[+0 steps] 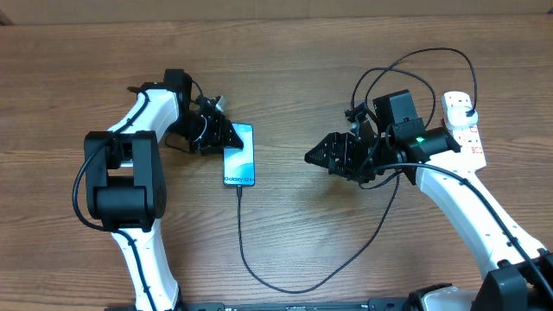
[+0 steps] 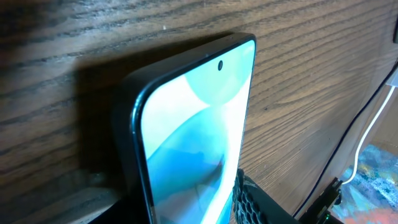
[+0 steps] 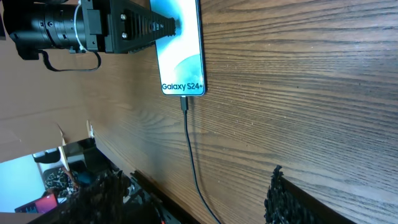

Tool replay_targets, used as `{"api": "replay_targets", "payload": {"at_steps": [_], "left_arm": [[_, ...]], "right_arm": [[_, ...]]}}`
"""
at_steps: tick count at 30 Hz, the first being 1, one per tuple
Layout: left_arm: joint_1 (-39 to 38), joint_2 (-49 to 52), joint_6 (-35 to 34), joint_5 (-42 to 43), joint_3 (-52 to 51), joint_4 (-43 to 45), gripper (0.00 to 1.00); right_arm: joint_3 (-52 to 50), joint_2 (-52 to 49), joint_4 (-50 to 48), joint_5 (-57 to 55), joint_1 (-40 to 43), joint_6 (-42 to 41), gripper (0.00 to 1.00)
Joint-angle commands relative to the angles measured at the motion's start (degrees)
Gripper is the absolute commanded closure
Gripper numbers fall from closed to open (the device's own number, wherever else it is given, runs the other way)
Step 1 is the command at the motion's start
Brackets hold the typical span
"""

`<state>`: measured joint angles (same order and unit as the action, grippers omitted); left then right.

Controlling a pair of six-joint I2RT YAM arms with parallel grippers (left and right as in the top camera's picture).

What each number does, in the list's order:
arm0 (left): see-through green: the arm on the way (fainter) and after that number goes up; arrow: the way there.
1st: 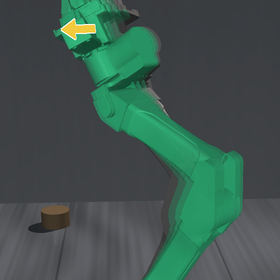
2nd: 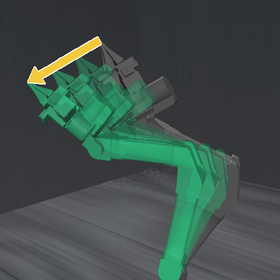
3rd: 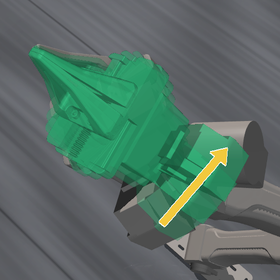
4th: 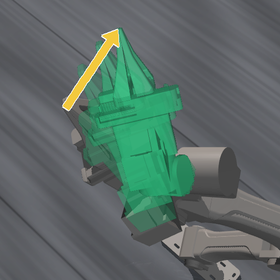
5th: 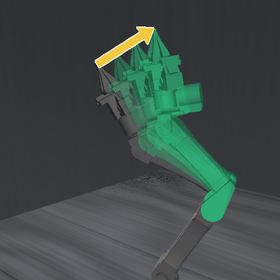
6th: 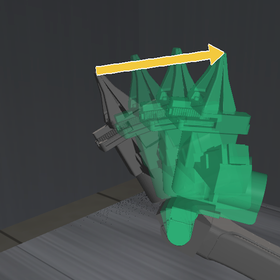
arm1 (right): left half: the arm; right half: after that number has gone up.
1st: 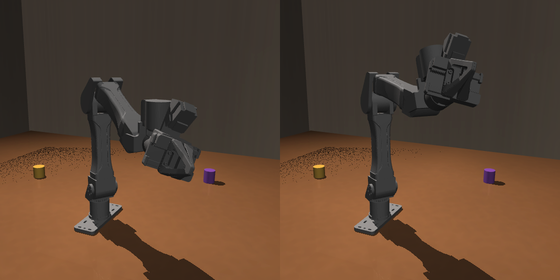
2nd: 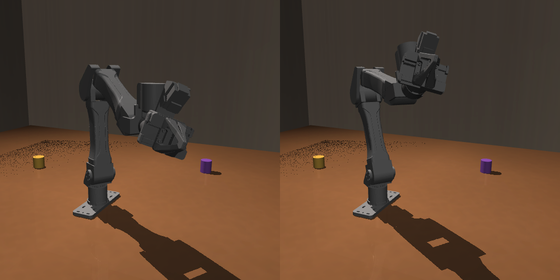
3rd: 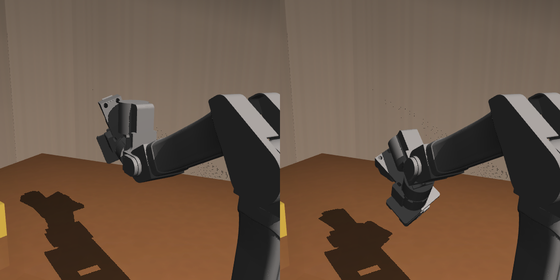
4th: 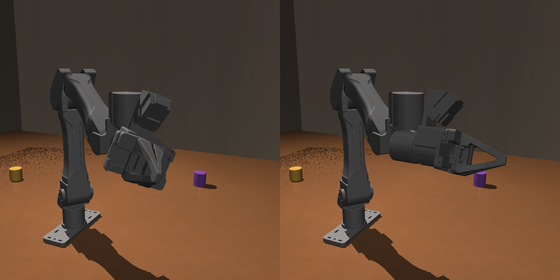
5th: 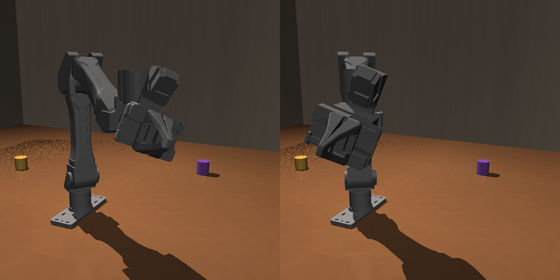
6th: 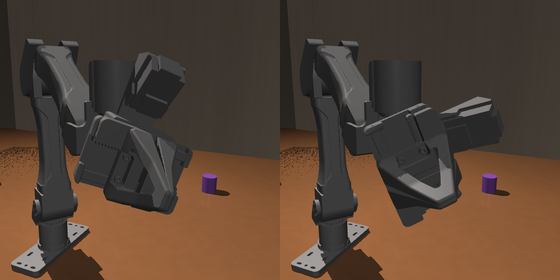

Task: Plug charger to phone and switch on socket
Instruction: 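Lay the phone flat on the table and open the left gripper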

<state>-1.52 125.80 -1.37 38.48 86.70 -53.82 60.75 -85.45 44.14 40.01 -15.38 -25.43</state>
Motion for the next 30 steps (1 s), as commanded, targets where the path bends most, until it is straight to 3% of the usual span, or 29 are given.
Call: {"api": "replay_targets", "payload": {"at_steps": [1,14,18,26,30], "left_arm": [[0.0,0.5,-0.3,-0.6,-0.2,-0.1,0.59],[0.4,0.4,-0.4,-8.3,0.8,-1.3,0.58],[0.8,0.4,-0.4,-11.4,3.7,-3.9,0.53],[1.2,0.4,-0.4,-15.1,12.6,-11.4,0.52],[1.2,0.2,-0.4,-13.7,19.5,-16.8,0.51]], "right_arm": [[1.2,0.2,-0.2,-0.5,0.2,0.5,0.25],[1.2,0.2,-0.2,-0.5,0.2,0.5,0.25],[1.2,0.2,-0.2,-0.6,0.2,0.5,0.25],[1.2,0.2,0.1,-1.4,0.2,3.5,0.14],[1.2,0.2,1.1,-2.2,0.2,9.3,0.05]]}}
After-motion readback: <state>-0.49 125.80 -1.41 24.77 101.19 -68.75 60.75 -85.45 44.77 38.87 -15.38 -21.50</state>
